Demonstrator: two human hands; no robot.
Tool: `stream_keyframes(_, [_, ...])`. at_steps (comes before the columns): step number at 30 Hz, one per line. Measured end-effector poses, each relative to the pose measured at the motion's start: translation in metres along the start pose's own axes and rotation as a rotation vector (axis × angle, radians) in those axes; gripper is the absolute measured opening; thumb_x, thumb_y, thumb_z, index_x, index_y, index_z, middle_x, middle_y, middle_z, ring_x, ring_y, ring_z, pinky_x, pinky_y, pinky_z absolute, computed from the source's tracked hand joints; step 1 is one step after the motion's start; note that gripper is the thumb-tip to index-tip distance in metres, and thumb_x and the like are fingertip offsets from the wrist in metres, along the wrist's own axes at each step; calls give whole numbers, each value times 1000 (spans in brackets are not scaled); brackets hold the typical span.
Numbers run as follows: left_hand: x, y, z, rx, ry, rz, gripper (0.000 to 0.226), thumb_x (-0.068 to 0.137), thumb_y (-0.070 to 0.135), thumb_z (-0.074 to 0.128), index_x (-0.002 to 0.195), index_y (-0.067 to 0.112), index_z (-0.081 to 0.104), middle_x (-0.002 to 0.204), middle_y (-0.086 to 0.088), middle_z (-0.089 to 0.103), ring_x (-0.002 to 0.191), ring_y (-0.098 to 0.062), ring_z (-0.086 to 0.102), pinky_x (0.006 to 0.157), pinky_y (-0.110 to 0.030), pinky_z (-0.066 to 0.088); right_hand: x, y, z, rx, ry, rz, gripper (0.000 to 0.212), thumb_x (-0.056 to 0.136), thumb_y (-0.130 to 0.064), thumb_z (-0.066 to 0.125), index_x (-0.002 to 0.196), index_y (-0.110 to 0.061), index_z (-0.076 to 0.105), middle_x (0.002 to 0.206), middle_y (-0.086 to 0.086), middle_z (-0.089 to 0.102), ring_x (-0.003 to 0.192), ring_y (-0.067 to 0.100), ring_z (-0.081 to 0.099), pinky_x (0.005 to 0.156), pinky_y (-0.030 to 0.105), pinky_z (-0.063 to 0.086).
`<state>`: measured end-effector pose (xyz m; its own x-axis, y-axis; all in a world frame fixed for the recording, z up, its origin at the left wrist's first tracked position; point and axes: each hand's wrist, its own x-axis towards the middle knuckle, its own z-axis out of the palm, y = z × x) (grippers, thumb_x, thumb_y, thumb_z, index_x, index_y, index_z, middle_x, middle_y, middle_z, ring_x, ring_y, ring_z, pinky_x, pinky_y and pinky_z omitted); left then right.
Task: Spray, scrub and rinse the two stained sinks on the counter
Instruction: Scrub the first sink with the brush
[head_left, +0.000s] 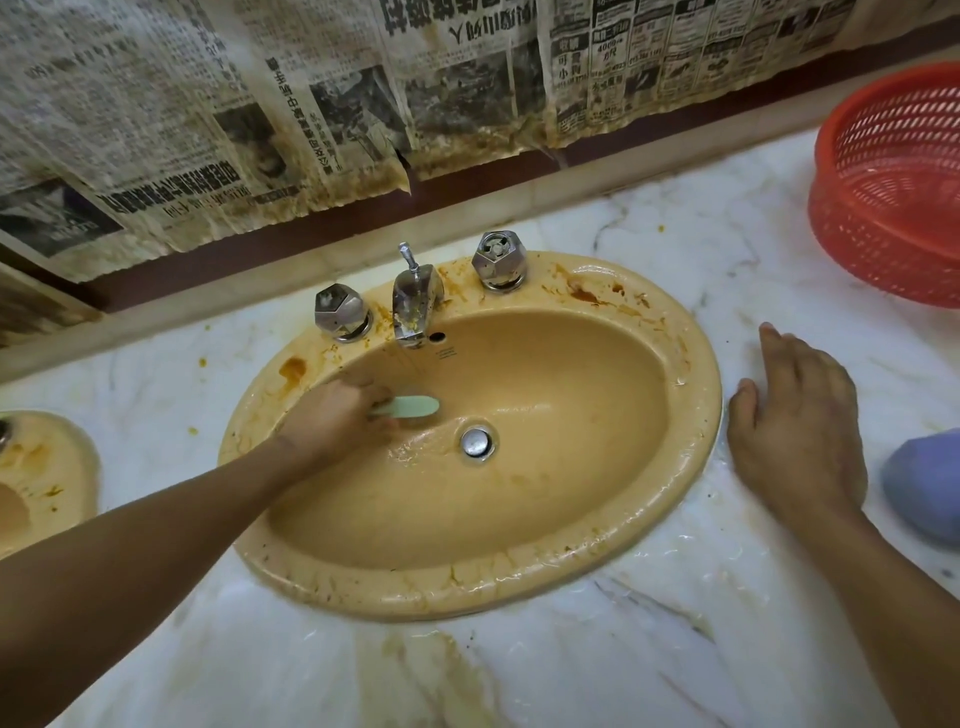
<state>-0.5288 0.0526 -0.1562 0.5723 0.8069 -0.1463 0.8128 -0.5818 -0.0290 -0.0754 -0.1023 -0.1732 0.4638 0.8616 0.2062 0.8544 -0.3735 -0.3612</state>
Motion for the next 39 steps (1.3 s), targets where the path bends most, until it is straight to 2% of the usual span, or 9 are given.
stream_keyframes(7, [16, 15, -11, 133, 228, 50, 15, 90, 18, 77, 97, 5, 76, 97, -9, 73, 54, -26, 64, 40, -30, 51, -1, 1, -1, 2, 14, -6, 57, 101, -27, 38, 155, -12, 32, 149, 20, 46, 138, 35, 33, 120, 54, 28])
stream_keyframes(12, [-4, 14, 13, 227, -2, 118, 19, 80, 8, 85, 83, 3, 67, 66, -6, 57, 39, -22, 49, 29, -26, 35, -1, 3, 1, -65, -23, -8, 62, 97, -37, 31, 153, -11, 40, 155, 19, 41, 145, 34, 33, 123, 55, 20])
stream_keyframes(18, [25, 14, -32, 216, 367, 158, 22, 101, 19, 58, 95, 2, 71, 75, -9, 66, 43, -25, 52, 36, -29, 41, -1, 3, 0, -121, -92, 2, 63, 100, -46, 26, 155, -17, 39, 165, 10, 28, 154, 25, 20, 126, 53, 10])
stream_keyframes(21, [10, 11, -18, 243, 209, 139, 11, 94, 10, 72, 87, 2, 68, 76, -11, 65, 44, -26, 54, 33, -29, 43, -1, 5, 0, -133, -105, -4, 64, 100, -48, 24, 156, -19, 37, 167, 7, 24, 155, 24, 17, 126, 52, 8])
stream_keyframes(24, [-20, -11, -3, 329, -1, 94, 26, 74, 2, 88, 83, 6, 63, 70, -9, 55, 43, -27, 50, 30, -29, 39, -1, 5, 2, -161, -114, -6, 65, 101, -49, 22, 157, -20, 35, 168, 6, 24, 156, 24, 16, 126, 54, 7])
stream_keyframes(30, [25, 15, -31, 241, 314, 129, 12, 100, 12, 62, 95, 2, 67, 76, -10, 61, 44, -26, 50, 33, -30, 40, 0, 6, 2, -178, -115, 9, 65, 101, -51, 20, 158, -23, 33, 168, 4, 22, 156, 22, 14, 126, 54, 6])
stream_keyframes(32, [15, 10, -23, 256, 208, 136, 12, 91, 6, 75, 94, 2, 64, 78, -12, 62, 42, -25, 48, 31, -27, 36, -1, 7, 2, -176, -110, 6, 65, 101, -52, 20, 158, -23, 33, 168, 4, 23, 156, 22, 15, 126, 54, 7])
stream_keyframes(36, [-43, -17, -13, 367, -38, 155, 53, 50, -10, 92, 92, -2, 61, 72, -17, 55, 36, -27, 46, 30, -25, 31, 0, 5, 3, -181, -112, 10, 65, 101, -51, 19, 158, -22, 33, 168, 4, 23, 156, 22, 15, 126, 54, 7])
stream_keyframes(39, [-26, -5, -33, 429, 72, 143, 33, 67, -14, 77, 96, -6, 64, 79, -19, 59, 42, -30, 53, 31, -33, 41, -1, 3, 3, -185, -117, 21, 65, 101, -50, 19, 158, -23, 33, 168, 4, 23, 156, 22, 14, 126, 54, 6])
